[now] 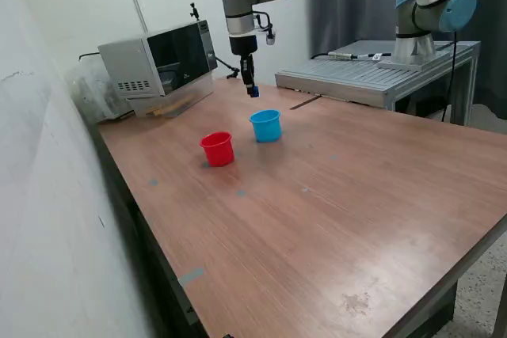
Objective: Place red objects in the red bin, and blue objects in the blue bin.
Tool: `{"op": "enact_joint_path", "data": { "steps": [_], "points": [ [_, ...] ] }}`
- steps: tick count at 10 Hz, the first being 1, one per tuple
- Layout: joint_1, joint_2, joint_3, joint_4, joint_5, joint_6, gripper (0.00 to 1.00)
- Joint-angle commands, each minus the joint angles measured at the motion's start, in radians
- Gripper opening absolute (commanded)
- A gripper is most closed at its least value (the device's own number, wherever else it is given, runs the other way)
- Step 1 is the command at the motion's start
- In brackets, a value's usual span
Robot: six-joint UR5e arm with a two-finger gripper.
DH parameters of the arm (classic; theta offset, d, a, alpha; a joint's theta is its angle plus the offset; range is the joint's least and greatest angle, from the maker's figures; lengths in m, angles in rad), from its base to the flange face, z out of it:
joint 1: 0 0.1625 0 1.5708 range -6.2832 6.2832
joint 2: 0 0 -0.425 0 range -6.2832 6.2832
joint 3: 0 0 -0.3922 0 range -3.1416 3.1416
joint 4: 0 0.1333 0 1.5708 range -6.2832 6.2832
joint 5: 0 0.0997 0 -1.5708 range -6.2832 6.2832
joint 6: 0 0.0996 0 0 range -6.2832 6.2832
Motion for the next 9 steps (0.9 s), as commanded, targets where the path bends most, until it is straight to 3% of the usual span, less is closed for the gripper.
{"op": "enact_joint_path", "data": {
  "steps": [1,3,9],
  "points": [
    [0.009,-0.006,0.052,-0.032,0.003,-0.007,0.00],
    [0.052,0.002,0.055,-0.052,0.003,-0.007,0.00],
    [0.046,0.044,0.046,-0.068,0.003,-0.007,0.00]
  ]
}}
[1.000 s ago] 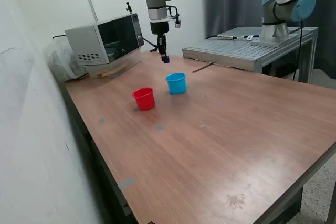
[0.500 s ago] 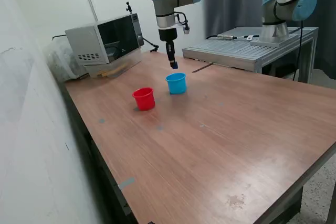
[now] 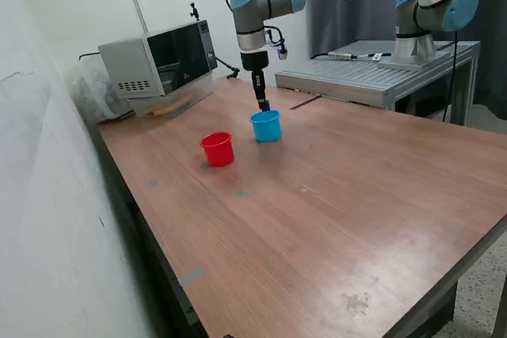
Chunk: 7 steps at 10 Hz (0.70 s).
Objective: Place red objects in the red bin, and blue objects in the blue bin.
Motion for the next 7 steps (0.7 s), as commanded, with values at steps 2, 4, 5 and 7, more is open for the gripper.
{"op": "enact_joint_path", "data": {
  "steps": [2,4,5,7],
  "points": [
    [-0.003,0.005,0.001,0.001,0.002,0.000,0.00],
    [-0.003,0.005,-0.001,0.004,0.002,-0.011,1.00],
    [-0.004,0.007,-0.001,0.005,0.000,-0.012,1.00],
    [-0.006,0.008,-0.014,0.011,0.002,-0.069,1.00]
  ]
}}
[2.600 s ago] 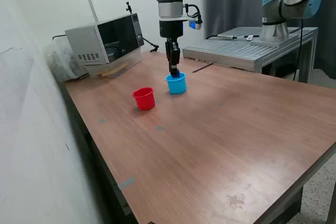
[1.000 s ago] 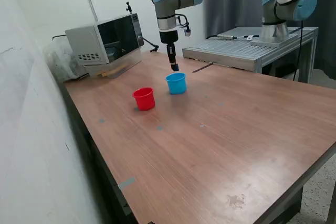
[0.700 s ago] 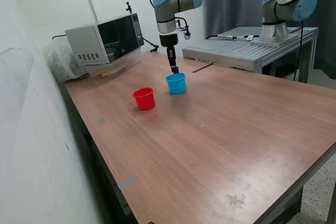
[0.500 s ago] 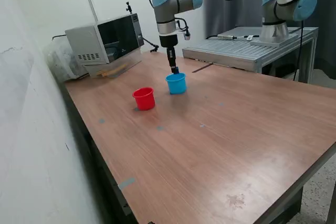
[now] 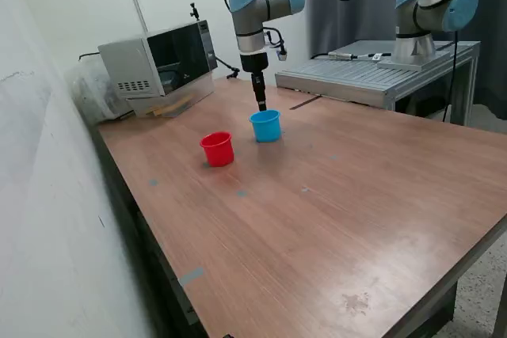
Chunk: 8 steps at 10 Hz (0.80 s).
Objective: Place red objects in the red bin, and blue objects in the blue bin.
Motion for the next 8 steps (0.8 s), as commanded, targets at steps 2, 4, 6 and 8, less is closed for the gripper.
{"op": "enact_joint_path", "data": {
  "steps": [2,4,6,8],
  "points": [
    [0.010,-0.024,-0.009,0.046,0.000,-0.090,1.00],
    [0.014,-0.110,-0.003,0.188,0.002,-0.093,1.00],
    [0.017,-0.230,0.059,0.279,0.011,-0.124,1.00],
    [0.063,-0.398,0.138,0.385,0.127,-0.221,1.00]
  ]
}}
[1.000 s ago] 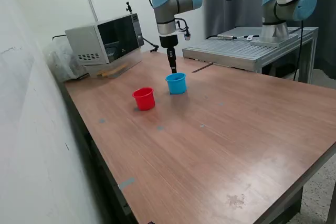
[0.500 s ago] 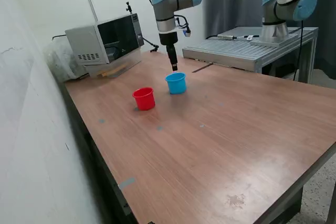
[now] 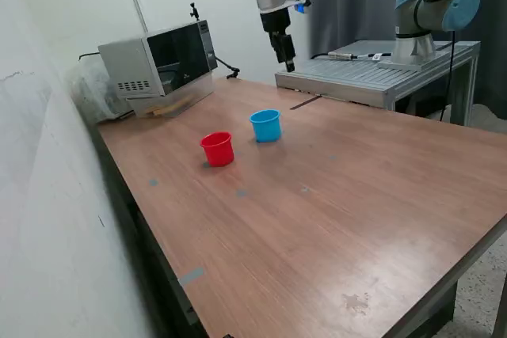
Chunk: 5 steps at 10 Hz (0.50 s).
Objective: Place red objects in the red bin, and blue objects in the blue bin.
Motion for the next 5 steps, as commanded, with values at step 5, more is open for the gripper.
{"op": "enact_joint_path", "data": {
  "steps": [5],
  "points": [
    [0.198,-0.364,0.165,0.293,0.101,-0.112,1.00]
  ]
}}
